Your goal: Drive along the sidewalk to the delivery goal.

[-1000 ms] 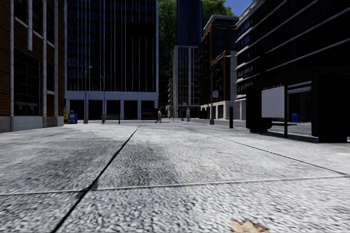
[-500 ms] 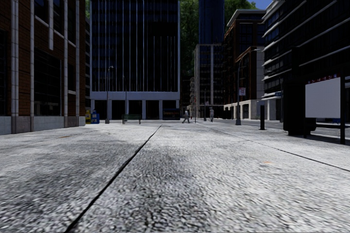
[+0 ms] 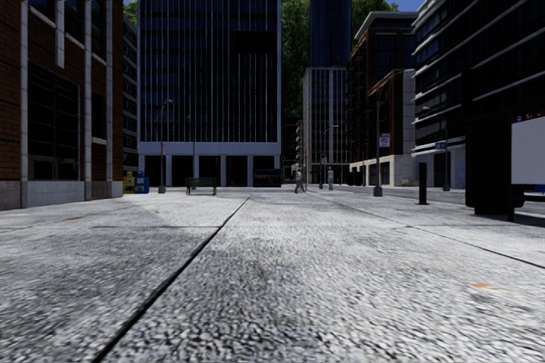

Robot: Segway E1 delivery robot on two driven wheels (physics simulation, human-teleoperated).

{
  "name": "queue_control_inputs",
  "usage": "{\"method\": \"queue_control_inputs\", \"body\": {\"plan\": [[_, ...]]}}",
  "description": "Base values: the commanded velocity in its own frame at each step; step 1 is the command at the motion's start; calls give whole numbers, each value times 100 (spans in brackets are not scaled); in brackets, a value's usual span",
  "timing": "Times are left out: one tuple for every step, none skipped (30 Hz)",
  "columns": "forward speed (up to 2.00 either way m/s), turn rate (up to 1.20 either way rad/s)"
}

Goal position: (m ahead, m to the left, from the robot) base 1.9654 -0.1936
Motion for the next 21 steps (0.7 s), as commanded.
{"method": "queue_control_inputs", "body": {"plan": [[200, 0], [200, 0], [200, 0], [200, 0], [200, 0], [200, 0], [200, 0], [200, 0], [200, 0], [200, 0], [200, 0], [200, 0], [200, 0], [200, 0], [200, 0], [200, 0], [200, 0], [200, 0], [200, 0], [200, 0], [200, 0]]}}
